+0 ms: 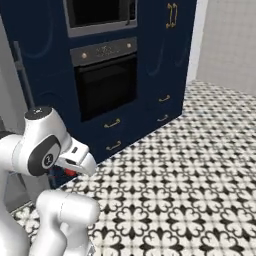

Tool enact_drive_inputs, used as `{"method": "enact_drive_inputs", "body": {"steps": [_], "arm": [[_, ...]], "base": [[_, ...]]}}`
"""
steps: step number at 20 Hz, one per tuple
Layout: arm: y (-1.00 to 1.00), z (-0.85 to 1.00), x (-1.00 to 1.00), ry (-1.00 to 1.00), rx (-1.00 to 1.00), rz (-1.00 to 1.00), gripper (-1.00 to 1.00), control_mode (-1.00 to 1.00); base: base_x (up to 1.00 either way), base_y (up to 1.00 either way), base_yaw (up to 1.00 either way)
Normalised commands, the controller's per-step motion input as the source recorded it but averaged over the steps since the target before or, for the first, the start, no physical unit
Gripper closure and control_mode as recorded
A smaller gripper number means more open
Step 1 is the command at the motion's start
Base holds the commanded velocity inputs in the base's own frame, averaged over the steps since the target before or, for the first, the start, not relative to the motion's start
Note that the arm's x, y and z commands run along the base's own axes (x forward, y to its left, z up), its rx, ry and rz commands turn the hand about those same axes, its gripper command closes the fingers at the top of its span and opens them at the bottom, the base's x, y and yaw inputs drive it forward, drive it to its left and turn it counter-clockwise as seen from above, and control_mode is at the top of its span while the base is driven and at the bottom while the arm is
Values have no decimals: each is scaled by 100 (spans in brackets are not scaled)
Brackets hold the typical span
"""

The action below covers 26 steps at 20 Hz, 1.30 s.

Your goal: Take the strawberry from the fridge and place it on top of the pancake, located on the dining counter.

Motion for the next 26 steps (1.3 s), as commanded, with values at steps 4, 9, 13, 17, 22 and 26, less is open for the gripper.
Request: {"method": "enact_drive_inputs", "body": {"steps": [4, 9, 13, 17, 22, 26], "arm": [[0, 0, 0, 0, 0, 0, 100, 100], [0, 0, 0, 0, 0, 0, 100, 100], [0, 0, 0, 0, 0, 0, 100, 100], [0, 0, 0, 0, 0, 0, 100, 100], [0, 0, 0, 0, 0, 0, 100, 100], [0, 0, 0, 0, 0, 0, 100, 100]], "base": [[12, -100, -68], [45, -80, -65], [100, -49, -40], [100, -14, -27], [100, 33, -30], [100, 28, -38]]}}
